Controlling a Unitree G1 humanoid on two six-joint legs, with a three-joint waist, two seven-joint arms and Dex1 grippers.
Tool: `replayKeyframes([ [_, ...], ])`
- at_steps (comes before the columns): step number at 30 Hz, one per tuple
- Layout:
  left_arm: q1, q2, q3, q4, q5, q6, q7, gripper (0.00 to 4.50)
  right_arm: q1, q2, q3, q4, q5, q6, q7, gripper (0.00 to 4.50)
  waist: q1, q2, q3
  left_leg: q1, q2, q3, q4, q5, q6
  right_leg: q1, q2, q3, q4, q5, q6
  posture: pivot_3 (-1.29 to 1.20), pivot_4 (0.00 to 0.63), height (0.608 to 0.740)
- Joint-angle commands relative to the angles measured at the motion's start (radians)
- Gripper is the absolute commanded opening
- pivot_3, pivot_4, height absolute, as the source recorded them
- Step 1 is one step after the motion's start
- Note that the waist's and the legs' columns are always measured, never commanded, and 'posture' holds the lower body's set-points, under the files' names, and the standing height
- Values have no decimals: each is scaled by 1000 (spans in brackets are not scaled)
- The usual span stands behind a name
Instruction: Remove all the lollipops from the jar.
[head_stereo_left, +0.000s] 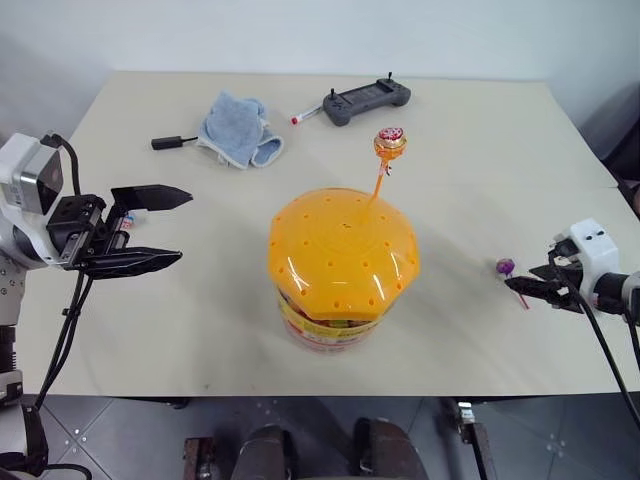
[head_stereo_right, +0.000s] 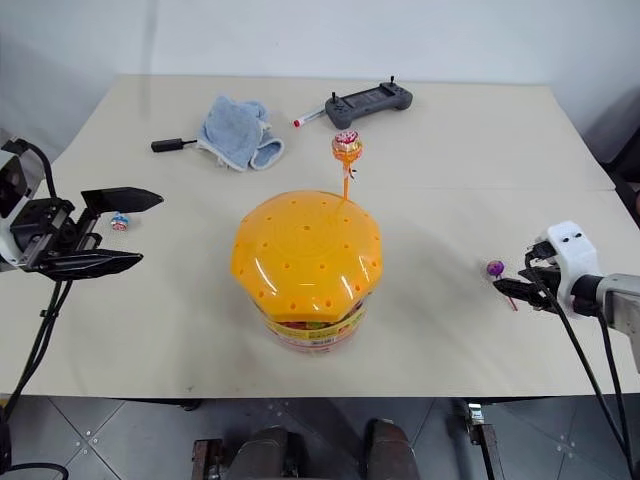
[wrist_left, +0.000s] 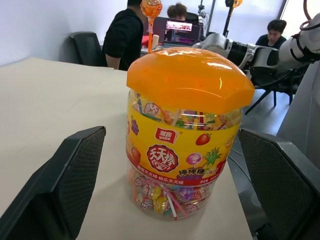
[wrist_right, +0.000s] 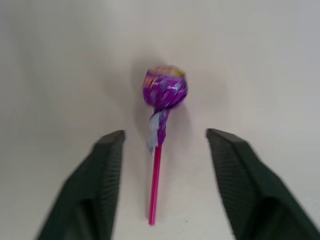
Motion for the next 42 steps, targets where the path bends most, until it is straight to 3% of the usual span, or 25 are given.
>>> replayKeyframes([
  [1,-25,-3,16,-12,-19,2,-109,4500,69,-23,-138,-110,47,12,35,4180,2,0,0,0,0,0,0,0,0,0,0,0,0,0,0,0,150,740],
  [2,-28,-6,14,-11,-20,3,-110,4500,91,-26,-183,-139,64,8,54,4465,2,0,0,0,0,0,0,0,0,0,0,0,0,0,0,0,150,740],
  [5,-38,-13,7,-1,-21,2,-112,4500,112,-35,-296,-223,131,17,105,4465,0,0,0,0,0,0,0,0,0,0,0,0,0,0,0,0,150,740],
  [10,-61,-26,-2,14,-24,-2,-112,4500,-33,-18,-365,-334,319,57,129,4465,-4,0,0,1,0,0,0,0,0,0,0,0,0,0,0,0,150,740],
  [15,-86,-42,-11,27,-18,-4,-112,4500,-205,24,-258,-376,422,38,114,4465,-4,0,0,1,1,-1,0,0,0,0,1,0,0,0,0,0,150,740],
  [22,-55,-50,21,-13,-28,-2,-97,4500,-507,217,-24,-297,479,32,92,4465,-9,0,0,0,0,-1,0,0,0,0,1,0,1,0,0,0,150,740],
  [35,74,-63,123,-157,-71,32,-20,4500,-668,314,164,-168,437,-1,234,4465,-7,0,0,0,0,-2,0,0,0,0,0,-2,2,0,0,0,150,740],
  [42,84,-72,134,-170,-69,36,-13,4500,-695,340,170,-133,430,5,238,2097,-6,0,0,0,0,-2,0,0,0,0,0,-2,2,0,0,0,150,740],
])
